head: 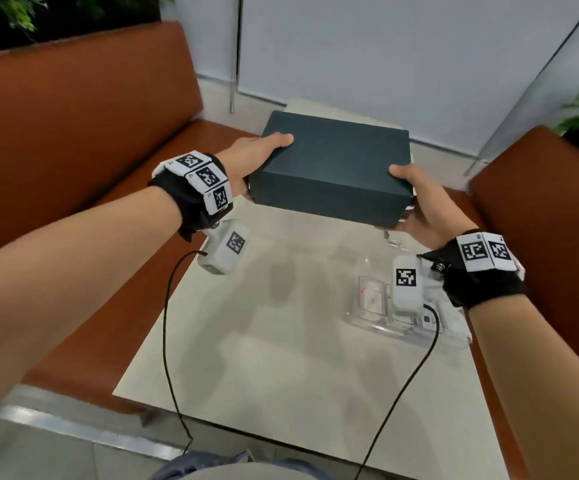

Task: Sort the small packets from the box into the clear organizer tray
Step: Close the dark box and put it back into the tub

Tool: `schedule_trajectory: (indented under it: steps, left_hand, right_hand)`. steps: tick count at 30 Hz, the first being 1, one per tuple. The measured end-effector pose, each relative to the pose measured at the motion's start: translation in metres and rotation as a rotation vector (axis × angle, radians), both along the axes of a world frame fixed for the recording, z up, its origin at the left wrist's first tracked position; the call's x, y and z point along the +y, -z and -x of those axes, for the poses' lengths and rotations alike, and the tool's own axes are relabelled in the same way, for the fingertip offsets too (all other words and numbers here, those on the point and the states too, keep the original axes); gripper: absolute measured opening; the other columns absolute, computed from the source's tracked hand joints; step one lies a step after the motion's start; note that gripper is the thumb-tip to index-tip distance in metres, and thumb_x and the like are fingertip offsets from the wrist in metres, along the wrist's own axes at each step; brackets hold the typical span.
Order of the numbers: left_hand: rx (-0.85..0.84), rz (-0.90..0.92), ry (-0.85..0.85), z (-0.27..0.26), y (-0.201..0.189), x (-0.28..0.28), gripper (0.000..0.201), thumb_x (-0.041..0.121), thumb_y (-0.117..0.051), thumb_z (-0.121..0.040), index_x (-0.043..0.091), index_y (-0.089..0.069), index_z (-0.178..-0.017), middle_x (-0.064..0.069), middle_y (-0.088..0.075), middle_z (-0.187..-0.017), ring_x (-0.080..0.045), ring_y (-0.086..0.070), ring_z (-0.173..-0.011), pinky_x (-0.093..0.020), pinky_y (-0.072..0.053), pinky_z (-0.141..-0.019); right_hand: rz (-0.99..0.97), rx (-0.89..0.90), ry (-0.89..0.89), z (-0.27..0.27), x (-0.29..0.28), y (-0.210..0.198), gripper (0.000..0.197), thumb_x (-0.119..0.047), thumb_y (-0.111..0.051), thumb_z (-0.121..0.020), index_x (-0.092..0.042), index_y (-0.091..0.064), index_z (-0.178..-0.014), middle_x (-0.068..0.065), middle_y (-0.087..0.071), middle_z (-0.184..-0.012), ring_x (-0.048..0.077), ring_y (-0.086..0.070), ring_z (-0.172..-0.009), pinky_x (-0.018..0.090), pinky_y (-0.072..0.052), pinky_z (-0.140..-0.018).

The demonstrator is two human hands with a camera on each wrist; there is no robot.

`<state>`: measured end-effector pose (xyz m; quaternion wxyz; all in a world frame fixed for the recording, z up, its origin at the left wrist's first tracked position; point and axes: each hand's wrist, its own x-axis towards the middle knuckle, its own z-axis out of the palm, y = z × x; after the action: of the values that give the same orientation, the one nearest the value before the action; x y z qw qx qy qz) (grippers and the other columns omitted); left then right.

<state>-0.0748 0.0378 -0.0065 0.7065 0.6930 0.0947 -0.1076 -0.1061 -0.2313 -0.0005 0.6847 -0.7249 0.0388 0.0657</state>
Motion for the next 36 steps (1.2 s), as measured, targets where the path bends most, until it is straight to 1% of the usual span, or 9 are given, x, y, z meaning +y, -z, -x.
schedule_trajectory:
  steps: [4, 7, 9, 15, 18, 22, 26, 33, 36]
  left_hand:
    - [-0.046, -0.03, -0.092, -0.039, -0.01, -0.009, 0.033, 0.051, -0.051, -0.093, 0.02, -0.058, -0.101, -0.001, -0.064, -0.102, -0.021, -0.062, -0.095, -0.038, -0.051, -0.071]
    - [-0.108, -0.381, -0.085, -0.061, -0.004, 0.0, 0.046, 0.043, -0.038, -0.1, 0.01, -0.055, -0.127, -0.012, -0.056, -0.13, -0.032, -0.053, -0.118, -0.039, -0.043, -0.095]
    - [-0.127, -0.667, -0.095, -0.073, 0.006, 0.009, 0.047, 0.036, -0.042, -0.1, 0.003, -0.052, -0.132, -0.018, -0.053, -0.136, -0.035, -0.052, -0.122, -0.034, -0.04, -0.095]
    - [-0.01, -1.009, 0.0, -0.088, 0.042, 0.014, 0.037, 0.018, -0.053, -0.098, -0.002, -0.052, -0.129, -0.02, -0.059, -0.128, -0.036, -0.057, -0.115, -0.037, -0.046, -0.091]
    - [-0.002, -1.023, -0.034, -0.09, 0.054, 0.011, 0.033, 0.013, -0.054, -0.097, -0.004, -0.054, -0.125, -0.02, -0.06, -0.126, -0.036, -0.059, -0.115, -0.035, -0.047, -0.087]
    - [0.002, -0.904, -0.104, -0.092, 0.064, 0.021, 0.031, 0.015, -0.056, -0.096, -0.002, -0.058, -0.122, -0.019, -0.063, -0.121, -0.036, -0.061, -0.109, -0.031, -0.044, -0.077]
    - [0.007, -0.71, -0.171, -0.092, 0.071, 0.028, 0.042, 0.019, -0.058, -0.095, 0.004, -0.053, -0.134, -0.016, -0.061, -0.124, -0.035, -0.061, -0.098, -0.032, -0.049, -0.08]
    - [0.005, -0.674, -0.189, -0.088, 0.077, 0.029, 0.05, 0.017, -0.061, -0.093, 0.004, -0.046, -0.139, -0.016, -0.058, -0.127, -0.032, -0.062, -0.098, -0.044, -0.055, -0.091]
    - [0.028, -0.676, -0.212, -0.084, 0.075, 0.03, 0.046, 0.018, -0.062, -0.093, 0.004, -0.05, -0.136, -0.017, -0.061, -0.123, -0.035, -0.064, -0.102, -0.044, -0.054, -0.091]
  right_hand:
    - [0.051, -0.023, 0.111, -0.041, 0.001, -0.021, 0.023, -0.037, -0.06, -0.086, -0.024, -0.058, -0.105, 0.0, -0.059, -0.1, 0.025, -0.059, -0.096, 0.037, -0.057, -0.062]
    - [0.141, -0.033, 0.171, -0.068, 0.005, -0.024, 0.042, -0.037, -0.063, -0.083, -0.021, -0.053, -0.121, 0.002, -0.06, -0.108, 0.024, -0.06, -0.096, 0.036, -0.054, -0.058]
    - [0.213, -0.033, 0.197, -0.083, 0.01, -0.019, 0.048, -0.037, -0.065, -0.081, -0.021, -0.051, -0.125, 0.004, -0.061, -0.112, 0.025, -0.061, -0.094, 0.036, -0.054, -0.058]
    - [0.379, 0.059, 0.176, -0.126, 0.044, 0.008, 0.067, -0.043, -0.068, -0.074, -0.013, -0.047, -0.13, 0.012, -0.059, -0.122, 0.033, -0.061, -0.105, 0.052, -0.051, -0.091]
    - [0.355, 0.175, 0.133, -0.144, 0.06, 0.026, 0.064, -0.039, -0.065, -0.078, -0.008, -0.047, -0.132, 0.014, -0.06, -0.122, 0.035, -0.06, -0.106, 0.052, -0.049, -0.095]
    - [0.47, 0.224, 0.073, -0.157, 0.069, 0.05, 0.034, -0.026, -0.051, -0.092, -0.007, -0.052, -0.121, 0.018, -0.055, -0.132, 0.035, -0.054, -0.119, 0.04, -0.042, -0.103]
    - [0.715, 0.31, 0.034, -0.165, 0.069, 0.069, 0.041, -0.005, -0.032, -0.102, 0.012, -0.036, -0.139, 0.028, -0.037, -0.146, 0.037, -0.036, -0.136, 0.032, -0.035, -0.102]
    - [1.194, 0.107, -0.226, -0.157, 0.07, 0.073, 0.033, -0.014, -0.045, -0.101, 0.001, -0.053, -0.13, 0.02, -0.057, -0.131, 0.034, -0.057, -0.118, 0.034, -0.044, -0.092]
    - [1.106, 0.15, -0.177, -0.156, 0.071, 0.072, 0.036, -0.016, -0.049, -0.099, 0.0, -0.053, -0.132, 0.017, -0.056, -0.131, 0.032, -0.055, -0.12, 0.032, -0.045, -0.093]
